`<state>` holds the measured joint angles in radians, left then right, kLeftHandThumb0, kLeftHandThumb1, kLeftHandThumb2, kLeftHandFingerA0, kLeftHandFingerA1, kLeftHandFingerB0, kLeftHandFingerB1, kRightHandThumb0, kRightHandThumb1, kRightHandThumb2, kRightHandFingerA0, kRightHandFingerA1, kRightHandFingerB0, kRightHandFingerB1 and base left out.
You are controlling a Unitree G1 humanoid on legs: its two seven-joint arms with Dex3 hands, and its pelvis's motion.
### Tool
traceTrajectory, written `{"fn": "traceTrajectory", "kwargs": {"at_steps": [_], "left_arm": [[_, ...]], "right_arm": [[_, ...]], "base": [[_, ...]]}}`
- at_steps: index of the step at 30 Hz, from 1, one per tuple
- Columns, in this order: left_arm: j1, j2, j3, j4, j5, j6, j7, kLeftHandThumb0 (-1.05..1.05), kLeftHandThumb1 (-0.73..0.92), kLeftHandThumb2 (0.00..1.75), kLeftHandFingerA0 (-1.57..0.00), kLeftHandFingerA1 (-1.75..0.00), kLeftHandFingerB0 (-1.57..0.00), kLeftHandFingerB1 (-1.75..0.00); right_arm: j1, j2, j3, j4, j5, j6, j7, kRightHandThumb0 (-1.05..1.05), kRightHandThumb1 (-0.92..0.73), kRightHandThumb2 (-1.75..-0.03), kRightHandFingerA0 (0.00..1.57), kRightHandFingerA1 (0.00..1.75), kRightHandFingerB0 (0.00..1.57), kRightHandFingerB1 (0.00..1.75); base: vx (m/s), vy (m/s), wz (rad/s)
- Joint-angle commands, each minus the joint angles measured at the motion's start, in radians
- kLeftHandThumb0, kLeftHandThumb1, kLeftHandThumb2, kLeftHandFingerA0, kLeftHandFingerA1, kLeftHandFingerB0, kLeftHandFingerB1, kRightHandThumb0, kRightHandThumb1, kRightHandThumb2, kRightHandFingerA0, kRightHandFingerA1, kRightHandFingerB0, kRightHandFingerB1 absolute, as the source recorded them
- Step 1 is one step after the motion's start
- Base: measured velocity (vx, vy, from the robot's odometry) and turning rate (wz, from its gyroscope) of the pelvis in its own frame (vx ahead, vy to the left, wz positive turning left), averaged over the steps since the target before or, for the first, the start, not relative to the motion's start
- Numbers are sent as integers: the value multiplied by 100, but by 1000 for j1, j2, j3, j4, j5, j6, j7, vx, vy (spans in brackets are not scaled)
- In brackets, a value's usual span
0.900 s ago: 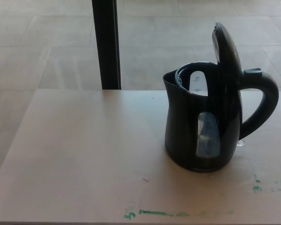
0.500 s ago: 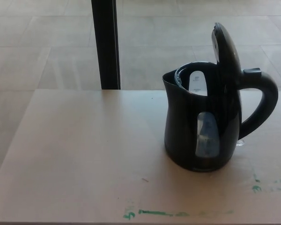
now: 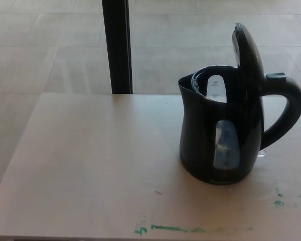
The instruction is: The robot uses its right hand to push down on the lid of a kettle kept in the middle of the desk to close it
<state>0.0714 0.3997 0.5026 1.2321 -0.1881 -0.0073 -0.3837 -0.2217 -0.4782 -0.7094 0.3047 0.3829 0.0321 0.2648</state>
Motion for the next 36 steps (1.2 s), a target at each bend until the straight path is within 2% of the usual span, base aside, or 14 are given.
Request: {"fn": "traceTrajectory", "kwargs": {"at_steps": [1, 15, 16, 19, 20, 21, 23, 24, 31, 32, 33, 34, 35, 36], "left_arm": [[3, 36, 9, 7, -32, 1, -21, -81, 68, 66, -36, -51, -35, -41], [6, 47, -13, 10, -36, -17, -24, -83, 60, 70, -38, -54, -35, -42], [0, 46, -17, 16, -32, -16, -8, -80, 69, 61, -43, -51, -39, -38], [-2, 49, -16, 24, -35, -11, -10, -79, 70, 61, -42, -52, -38, -38], [-1, 48, -14, 21, -38, -9, -12, -79, 70, 61, -42, -51, -39, -40], [3, 52, -26, 16, -27, -19, -17, -79, 72, 62, -41, -49, -39, -39], [11, 48, -29, 12, -30, -31, -20, -84, 62, 72, -38, -51, -33, -41], [12, 49, -25, 12, -36, -25, -22, -78, 72, 61, -40, -49, -36, -37], [23, 53, -12, 5, -54, -6, -33, -76, 71, 61, -42, -54, -39, -39], [21, 56, -12, 8, -52, -3, -29, -76, 55, 94, -39, -60, -34, -52], [21, 58, -12, 8, -52, -2, -29, -76, 55, 94, -39, -60, -34, -52], [23, 58, -9, 2, -57, -2, -39, -76, 70, 61, -40, -52, -37, -39], [25, 57, -11, 3, -54, -5, -36, -76, 70, 61, -41, -54, -38, -39], [24, 58, -13, 3, -51, -6, -32, -76, 56, 94, -40, -62, -34, -51]], "right_arm": [[-90, -38, 64, -144, 13, 110, -67, -72, -79, -64, 31, 45, 27, 34], [-470, -87, 412, -94, -122, 171, -43, -79, -73, -63, 34, 48, 34, 33], [-519, -110, 516, -56, -215, 158, -19, -90, -62, -78, 35, 50, 30, 37], [-540, -111, 572, -27, -237, 140, -3, -86, -75, -64, 38, 46, 34, 31], [-547, -108, 586, -17, -237, 140, 1, -86, -58, -98, 32, 53, 26, 45], [-564, -83, 611, 9, -235, 141, 10, -81, -72, -62, 39, 47, 35, 33], [-571, -83, 663, 24, -273, 130, 12, -84, -60, -76, 37, 52, 32, 39], [-569, -80, 672, 39, -276, 109, 20, -75, -73, -62, 38, 48, 35, 34], [-620, -47, 736, 136, -309, 108, 47, -76, -73, -64, 32, 49, 33, 34], [-631, -43, 740, 154, -313, 98, 51, -76, -73, -63, 33, 49, 34, 34], [-632, -41, 740, 160, -314, 94, 51, -76, -73, -63, 33, 49, 34, 34], [-644, -42, 752, 186, -336, 67, 46, -77, -74, -63, 35, 49, 35, 34], [-654, -51, 772, 194, -366, 58, 43, -85, -63, -77, 34, 53, 31, 39], [-665, -46, 772, 208, -365, 55, 45, -78, -74, -63, 37, 51, 35, 33]], "base": [[0, 0, 0], [0, 0, 0], [0, 0, 0], [0, 0, 0], [0, 0, 0], [0, 0, 0], [0, 0, 0], [0, 0, 0], [0, 0, 0], [0, 0, 0], [0, 0, 0], [0, 0, 0], [0, 0, 0], [0, 0, 0]]}}
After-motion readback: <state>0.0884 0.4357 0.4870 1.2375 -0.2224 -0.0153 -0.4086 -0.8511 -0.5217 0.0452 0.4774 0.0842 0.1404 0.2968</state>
